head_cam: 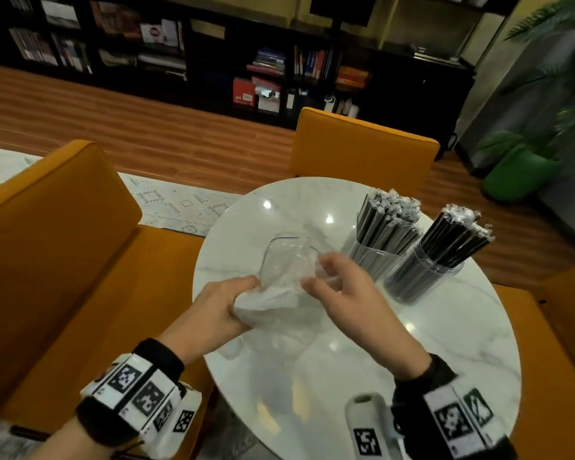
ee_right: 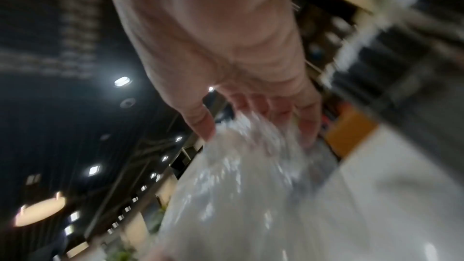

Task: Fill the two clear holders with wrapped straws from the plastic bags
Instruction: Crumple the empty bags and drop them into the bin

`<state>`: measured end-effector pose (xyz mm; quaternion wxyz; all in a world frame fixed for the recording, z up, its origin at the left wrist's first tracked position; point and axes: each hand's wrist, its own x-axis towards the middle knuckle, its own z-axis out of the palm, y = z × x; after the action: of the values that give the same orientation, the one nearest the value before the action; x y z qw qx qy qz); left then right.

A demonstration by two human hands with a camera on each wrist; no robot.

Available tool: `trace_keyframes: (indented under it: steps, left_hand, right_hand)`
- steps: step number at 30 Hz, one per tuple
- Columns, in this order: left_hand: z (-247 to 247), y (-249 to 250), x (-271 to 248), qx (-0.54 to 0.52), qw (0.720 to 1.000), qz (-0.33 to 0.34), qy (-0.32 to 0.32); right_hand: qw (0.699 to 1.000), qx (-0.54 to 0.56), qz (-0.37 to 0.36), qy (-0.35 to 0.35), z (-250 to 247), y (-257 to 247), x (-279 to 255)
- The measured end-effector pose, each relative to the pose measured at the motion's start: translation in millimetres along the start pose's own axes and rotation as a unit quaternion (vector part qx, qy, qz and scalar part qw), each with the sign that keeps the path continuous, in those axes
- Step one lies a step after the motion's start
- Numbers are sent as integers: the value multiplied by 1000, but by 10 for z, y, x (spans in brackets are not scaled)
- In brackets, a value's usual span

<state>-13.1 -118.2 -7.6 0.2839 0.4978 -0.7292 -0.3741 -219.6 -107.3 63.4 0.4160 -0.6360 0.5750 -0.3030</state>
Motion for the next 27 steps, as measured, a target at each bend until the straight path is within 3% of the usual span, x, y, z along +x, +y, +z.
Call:
trace_keyframes:
  steps: [2,4,5,7,9,11,13,15,16,18,20,22,24,27]
  left_hand:
    - [69,-29,25,110,994,-1,-13]
    - [137,51,39,121,992,-19,-30]
    - [156,122,49,87,996,-20,-30]
    - [132,277,66,-76,997,6,6]
    - [103,448,88,-288,957,1,31]
    - [155,515,129,-406,912,-8,56]
    - [260,523,149,-486,871,-29,66]
    - [401,548,169,-513,855,-35,59]
    - [481,567,183,-500,863,-38,61]
    - [645,626,220,-435,897,-25,78]
    - [818,657,282,-320,944,2,85]
    - [952,707,329,-141,988,34,56]
    - [1109,825,373,-70,996,51,-8]
    - [1444,1070,384,-81,991,62,-90]
  right_hand:
    - [988,-83,-92,91,-80,-71,-86]
    - [964,-180,-176,83,-102,-137,-151]
    - [953,-239,-177,57,-73,-86,-148]
    - [966,-243,-92,-4,-6,72,-128]
    - [994,-103,-19,-32,46,231,-119]
    - [995,77,2,-63,96,296,-146]
    - [964,239,36,-110,109,317,-188]
    - [903,384,85,-174,65,332,-219]
    - [875,434,93,-193,19,363,-252]
    - [855,478,97,-175,-92,491,-336]
    - [868,473,105,-111,-213,665,-445]
    - [884,450,113,-46,-373,872,-561]
    - [896,427,121,13,-577,1041,-689]
    - [906,395,114,100,-993,1219,-932]
